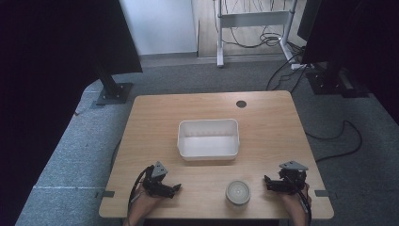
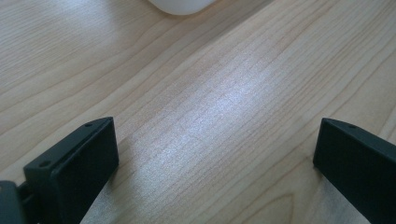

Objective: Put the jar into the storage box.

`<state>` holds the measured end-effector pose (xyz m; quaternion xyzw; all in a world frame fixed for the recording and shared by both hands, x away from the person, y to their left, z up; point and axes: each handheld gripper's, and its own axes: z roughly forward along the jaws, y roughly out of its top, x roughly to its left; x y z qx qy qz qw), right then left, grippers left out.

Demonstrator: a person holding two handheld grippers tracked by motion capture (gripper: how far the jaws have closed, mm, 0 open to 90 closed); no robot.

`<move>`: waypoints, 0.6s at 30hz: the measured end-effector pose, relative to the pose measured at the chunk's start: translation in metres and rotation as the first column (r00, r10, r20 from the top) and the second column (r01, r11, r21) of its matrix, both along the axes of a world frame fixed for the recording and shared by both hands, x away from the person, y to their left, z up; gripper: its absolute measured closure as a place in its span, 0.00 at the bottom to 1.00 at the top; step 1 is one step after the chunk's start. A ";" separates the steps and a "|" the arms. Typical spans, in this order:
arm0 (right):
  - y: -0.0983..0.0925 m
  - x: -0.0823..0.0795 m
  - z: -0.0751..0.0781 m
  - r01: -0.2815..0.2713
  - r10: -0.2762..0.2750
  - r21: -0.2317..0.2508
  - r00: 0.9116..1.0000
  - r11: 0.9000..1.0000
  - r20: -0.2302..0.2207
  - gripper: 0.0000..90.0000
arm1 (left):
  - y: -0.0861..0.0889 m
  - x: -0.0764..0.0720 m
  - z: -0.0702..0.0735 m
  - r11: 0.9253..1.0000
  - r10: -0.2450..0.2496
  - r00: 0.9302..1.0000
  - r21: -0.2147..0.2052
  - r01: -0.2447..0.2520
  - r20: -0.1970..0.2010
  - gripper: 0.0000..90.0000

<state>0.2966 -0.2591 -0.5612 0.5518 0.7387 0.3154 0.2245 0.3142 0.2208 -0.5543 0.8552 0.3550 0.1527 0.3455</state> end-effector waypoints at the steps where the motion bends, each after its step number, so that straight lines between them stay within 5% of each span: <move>1: 0.000 0.000 0.000 0.002 -0.002 0.000 1.000 1.000 0.000 0.00 | 0.000 0.000 0.000 1.000 0.002 1.000 0.000 -0.002 0.000 0.00; 18: 0.000 0.000 0.000 0.005 -0.005 0.000 1.000 1.000 0.001 0.00 | 0.002 0.000 0.000 1.000 -0.005 1.000 -0.001 0.005 0.001 0.00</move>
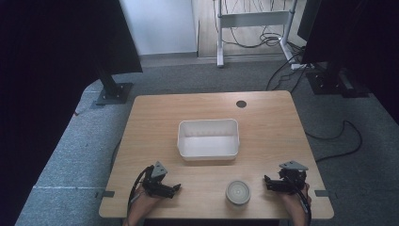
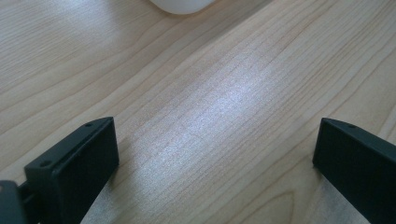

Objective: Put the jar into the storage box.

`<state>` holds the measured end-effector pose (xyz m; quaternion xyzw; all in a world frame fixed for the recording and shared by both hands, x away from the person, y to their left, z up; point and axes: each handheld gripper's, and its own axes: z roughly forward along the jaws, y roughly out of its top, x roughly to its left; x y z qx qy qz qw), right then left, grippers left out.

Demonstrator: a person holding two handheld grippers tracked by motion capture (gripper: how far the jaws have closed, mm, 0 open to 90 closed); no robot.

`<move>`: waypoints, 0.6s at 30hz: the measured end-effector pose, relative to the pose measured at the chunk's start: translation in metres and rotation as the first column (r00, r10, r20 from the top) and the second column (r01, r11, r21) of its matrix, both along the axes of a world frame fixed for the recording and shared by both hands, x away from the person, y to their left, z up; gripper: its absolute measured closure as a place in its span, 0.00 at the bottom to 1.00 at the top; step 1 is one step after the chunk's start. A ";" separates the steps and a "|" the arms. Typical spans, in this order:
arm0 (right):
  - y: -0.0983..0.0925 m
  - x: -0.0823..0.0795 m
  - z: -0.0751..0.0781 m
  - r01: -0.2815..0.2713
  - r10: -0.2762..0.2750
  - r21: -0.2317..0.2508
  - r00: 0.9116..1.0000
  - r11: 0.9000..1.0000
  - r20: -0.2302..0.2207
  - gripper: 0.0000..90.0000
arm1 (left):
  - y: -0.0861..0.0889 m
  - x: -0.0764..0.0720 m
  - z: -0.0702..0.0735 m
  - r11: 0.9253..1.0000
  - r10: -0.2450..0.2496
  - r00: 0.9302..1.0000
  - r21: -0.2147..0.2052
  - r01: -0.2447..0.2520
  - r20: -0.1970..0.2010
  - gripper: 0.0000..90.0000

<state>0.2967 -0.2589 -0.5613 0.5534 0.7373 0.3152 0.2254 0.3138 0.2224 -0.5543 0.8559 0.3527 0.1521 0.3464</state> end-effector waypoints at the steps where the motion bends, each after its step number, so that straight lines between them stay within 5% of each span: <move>1: 0.000 0.000 0.000 0.000 0.000 0.000 1.000 1.000 0.000 0.00 | 0.000 0.000 0.000 1.000 0.000 1.000 -0.003 0.000 0.001 0.00; 18: 0.000 0.000 0.000 0.000 0.000 0.000 1.000 1.000 0.000 0.00 | -0.004 -0.007 0.005 1.000 -0.017 1.000 -0.012 0.017 0.005 0.07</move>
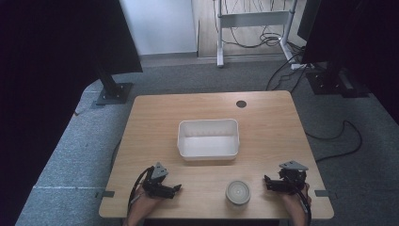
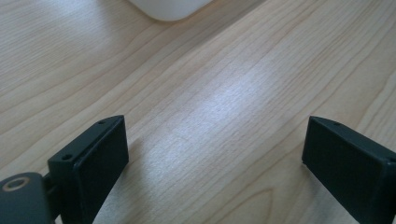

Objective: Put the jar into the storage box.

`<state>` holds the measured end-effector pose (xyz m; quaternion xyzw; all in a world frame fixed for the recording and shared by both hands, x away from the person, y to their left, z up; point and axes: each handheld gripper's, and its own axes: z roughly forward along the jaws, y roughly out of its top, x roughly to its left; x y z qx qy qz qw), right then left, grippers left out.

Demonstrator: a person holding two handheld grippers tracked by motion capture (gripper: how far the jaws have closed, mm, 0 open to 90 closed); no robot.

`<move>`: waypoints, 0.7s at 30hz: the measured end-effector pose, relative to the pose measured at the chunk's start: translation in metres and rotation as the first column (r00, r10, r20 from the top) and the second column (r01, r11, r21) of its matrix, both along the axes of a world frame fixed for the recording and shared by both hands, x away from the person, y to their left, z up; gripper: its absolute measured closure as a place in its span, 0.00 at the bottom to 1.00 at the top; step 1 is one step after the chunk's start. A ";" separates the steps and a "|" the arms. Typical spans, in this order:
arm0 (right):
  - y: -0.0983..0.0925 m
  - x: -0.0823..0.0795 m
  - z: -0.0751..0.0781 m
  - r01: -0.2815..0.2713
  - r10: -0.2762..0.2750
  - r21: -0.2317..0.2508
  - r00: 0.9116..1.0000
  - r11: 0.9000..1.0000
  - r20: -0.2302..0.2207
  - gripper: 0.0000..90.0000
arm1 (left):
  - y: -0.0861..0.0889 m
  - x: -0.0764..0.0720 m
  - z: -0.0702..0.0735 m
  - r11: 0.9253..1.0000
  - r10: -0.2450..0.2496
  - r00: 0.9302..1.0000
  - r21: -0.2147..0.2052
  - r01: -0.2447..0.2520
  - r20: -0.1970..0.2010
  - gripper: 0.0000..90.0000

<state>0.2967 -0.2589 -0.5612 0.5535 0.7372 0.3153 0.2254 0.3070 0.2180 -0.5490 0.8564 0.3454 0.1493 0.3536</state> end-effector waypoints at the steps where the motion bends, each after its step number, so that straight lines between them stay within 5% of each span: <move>1: 0.000 0.000 0.000 0.000 0.000 0.000 1.000 1.000 0.000 0.00 | 0.000 0.000 0.001 1.000 -0.002 1.000 -0.007 0.002 -0.001 0.07; 21: 0.000 0.000 0.000 0.000 0.000 0.000 1.000 1.000 0.000 0.00 | -0.008 -0.015 0.017 0.996 -0.064 0.998 -0.057 0.065 0.029 0.06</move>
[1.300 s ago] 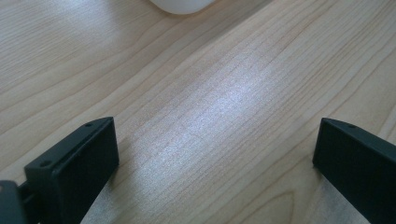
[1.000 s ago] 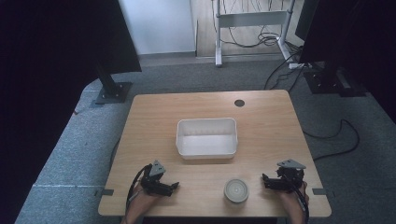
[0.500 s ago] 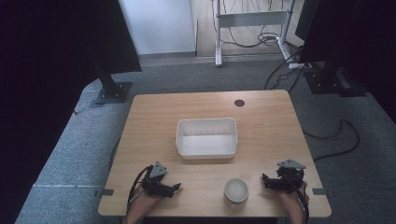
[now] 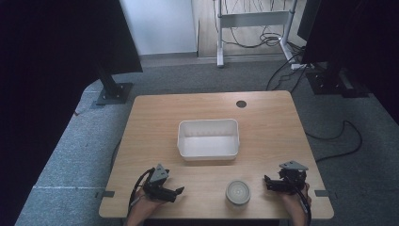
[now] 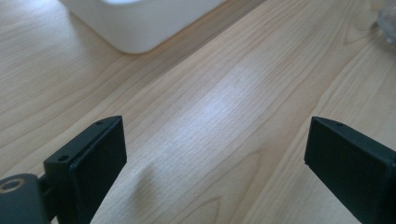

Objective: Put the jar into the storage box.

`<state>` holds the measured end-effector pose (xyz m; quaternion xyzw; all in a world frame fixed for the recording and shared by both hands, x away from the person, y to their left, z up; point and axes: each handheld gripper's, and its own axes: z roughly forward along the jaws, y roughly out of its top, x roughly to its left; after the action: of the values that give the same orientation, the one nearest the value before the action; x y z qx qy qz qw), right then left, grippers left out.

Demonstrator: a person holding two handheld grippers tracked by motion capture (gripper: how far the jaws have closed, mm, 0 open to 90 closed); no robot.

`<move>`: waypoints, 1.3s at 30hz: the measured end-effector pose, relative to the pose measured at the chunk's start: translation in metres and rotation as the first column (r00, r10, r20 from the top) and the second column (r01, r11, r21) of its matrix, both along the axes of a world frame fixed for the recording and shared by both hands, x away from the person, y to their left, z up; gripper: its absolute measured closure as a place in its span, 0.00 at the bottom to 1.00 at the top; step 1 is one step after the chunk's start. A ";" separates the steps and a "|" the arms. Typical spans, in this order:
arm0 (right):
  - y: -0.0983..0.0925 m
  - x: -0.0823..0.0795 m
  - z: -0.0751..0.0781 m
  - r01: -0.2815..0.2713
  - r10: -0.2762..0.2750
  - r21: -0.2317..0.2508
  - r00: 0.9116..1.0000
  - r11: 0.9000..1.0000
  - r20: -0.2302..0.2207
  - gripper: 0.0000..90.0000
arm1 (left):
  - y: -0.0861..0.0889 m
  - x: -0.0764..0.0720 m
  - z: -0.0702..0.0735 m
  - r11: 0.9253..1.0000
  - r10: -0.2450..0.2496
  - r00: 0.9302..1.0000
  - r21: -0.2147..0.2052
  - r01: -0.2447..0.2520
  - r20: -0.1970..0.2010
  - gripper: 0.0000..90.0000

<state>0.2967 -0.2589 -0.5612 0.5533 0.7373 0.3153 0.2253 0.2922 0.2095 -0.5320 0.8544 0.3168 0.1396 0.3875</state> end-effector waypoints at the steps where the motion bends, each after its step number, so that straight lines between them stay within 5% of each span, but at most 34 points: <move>1: 0.000 0.000 0.000 0.000 0.000 0.000 1.000 1.000 0.000 0.00 | -0.001 -0.001 0.001 1.000 -0.004 1.000 -0.005 0.004 0.001 0.06; 39: 0.000 0.000 0.000 0.000 0.000 0.000 1.000 1.000 0.000 0.00 | -0.054 -0.019 0.025 0.983 -0.163 0.986 -0.075 0.166 0.038 0.06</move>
<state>0.2967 -0.2589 -0.5612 0.5533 0.7373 0.3152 0.2255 0.2729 0.1551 -0.5075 0.8596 0.2443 0.1080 0.4357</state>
